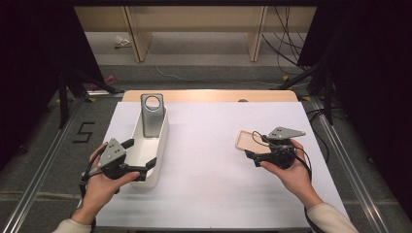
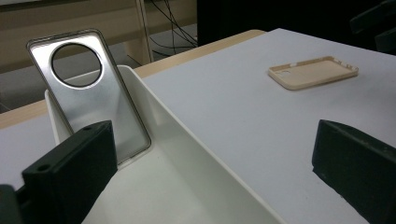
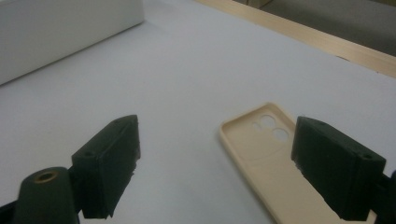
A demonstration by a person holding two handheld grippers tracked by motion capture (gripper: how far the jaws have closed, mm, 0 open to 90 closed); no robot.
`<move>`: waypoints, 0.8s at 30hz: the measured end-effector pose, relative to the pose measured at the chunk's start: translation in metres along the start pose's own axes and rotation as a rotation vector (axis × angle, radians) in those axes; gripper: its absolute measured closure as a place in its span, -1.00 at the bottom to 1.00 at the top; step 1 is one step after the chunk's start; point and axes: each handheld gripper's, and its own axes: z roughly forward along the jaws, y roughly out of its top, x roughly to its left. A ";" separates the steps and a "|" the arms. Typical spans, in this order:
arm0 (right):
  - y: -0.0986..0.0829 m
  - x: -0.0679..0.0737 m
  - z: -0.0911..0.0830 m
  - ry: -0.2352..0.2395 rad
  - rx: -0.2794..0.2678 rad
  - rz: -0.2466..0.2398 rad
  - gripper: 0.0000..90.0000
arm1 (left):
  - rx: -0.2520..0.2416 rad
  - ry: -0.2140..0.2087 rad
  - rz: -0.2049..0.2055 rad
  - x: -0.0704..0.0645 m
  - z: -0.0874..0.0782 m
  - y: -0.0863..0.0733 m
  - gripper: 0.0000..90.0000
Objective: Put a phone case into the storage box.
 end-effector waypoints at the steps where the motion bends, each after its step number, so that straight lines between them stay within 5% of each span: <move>1: 0.000 0.000 0.000 0.000 0.000 0.002 -0.63 | 0.005 0.003 0.007 -0.001 0.000 -0.001 -1.00; 15: 0.000 -0.005 -0.004 -0.014 -0.007 0.013 -0.64 | 0.016 0.000 0.005 -0.005 0.001 -0.004 -1.00; 22: 0.003 -0.020 0.001 -0.053 0.007 0.038 -0.62 | 0.022 -0.004 0.006 -0.007 0.003 -0.006 -1.00; 24: 0.004 -0.026 0.001 -0.078 0.026 0.040 -0.46 | 0.020 -0.004 0.000 -0.007 0.003 -0.006 -1.00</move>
